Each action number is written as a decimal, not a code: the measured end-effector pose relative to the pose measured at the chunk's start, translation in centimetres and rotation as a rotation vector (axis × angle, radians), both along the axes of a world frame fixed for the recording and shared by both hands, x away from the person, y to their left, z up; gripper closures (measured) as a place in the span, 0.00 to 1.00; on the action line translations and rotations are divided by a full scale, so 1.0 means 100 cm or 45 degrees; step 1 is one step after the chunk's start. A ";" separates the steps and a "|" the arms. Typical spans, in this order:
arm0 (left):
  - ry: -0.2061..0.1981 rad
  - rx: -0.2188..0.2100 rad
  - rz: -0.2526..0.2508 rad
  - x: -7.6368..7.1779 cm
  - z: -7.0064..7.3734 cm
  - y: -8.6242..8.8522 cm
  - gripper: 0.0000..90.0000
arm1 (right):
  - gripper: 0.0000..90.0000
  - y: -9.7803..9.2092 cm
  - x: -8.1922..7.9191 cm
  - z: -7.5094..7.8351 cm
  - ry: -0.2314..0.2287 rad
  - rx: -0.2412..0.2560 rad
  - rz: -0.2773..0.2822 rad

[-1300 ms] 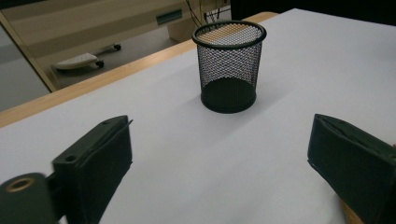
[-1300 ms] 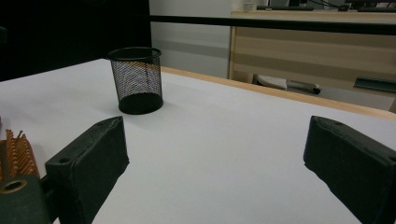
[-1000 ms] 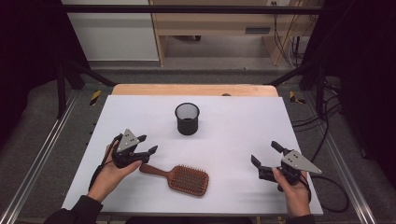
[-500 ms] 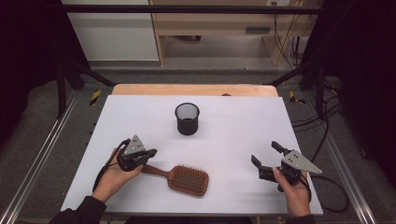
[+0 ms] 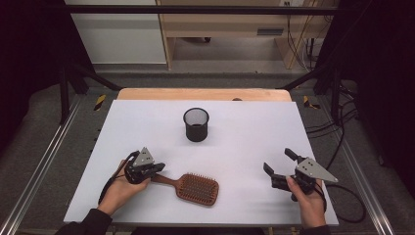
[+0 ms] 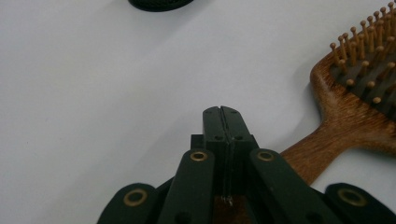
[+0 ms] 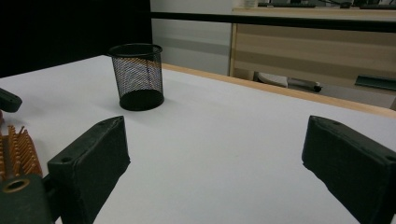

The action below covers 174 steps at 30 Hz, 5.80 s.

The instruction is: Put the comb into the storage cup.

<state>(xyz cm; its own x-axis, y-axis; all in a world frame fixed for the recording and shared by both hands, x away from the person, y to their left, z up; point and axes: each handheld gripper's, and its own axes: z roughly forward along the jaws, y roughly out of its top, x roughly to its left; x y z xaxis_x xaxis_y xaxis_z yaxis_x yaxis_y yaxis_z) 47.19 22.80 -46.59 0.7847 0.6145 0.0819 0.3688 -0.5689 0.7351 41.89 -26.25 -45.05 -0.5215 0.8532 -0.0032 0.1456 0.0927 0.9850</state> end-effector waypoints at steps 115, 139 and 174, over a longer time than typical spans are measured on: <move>0.236 0.303 -0.040 -0.064 0.027 -0.056 0.07 | 0.06 0.013 0.001 -0.001 0.039 -0.077 0.040; 0.266 0.291 -0.056 -0.060 0.024 -0.054 0.09 | 0.06 0.013 0.001 -0.001 0.039 -0.073 0.037; 0.356 0.313 -0.167 -0.049 0.021 -0.065 0.39 | 0.06 0.013 0.001 -0.002 0.050 -0.077 0.037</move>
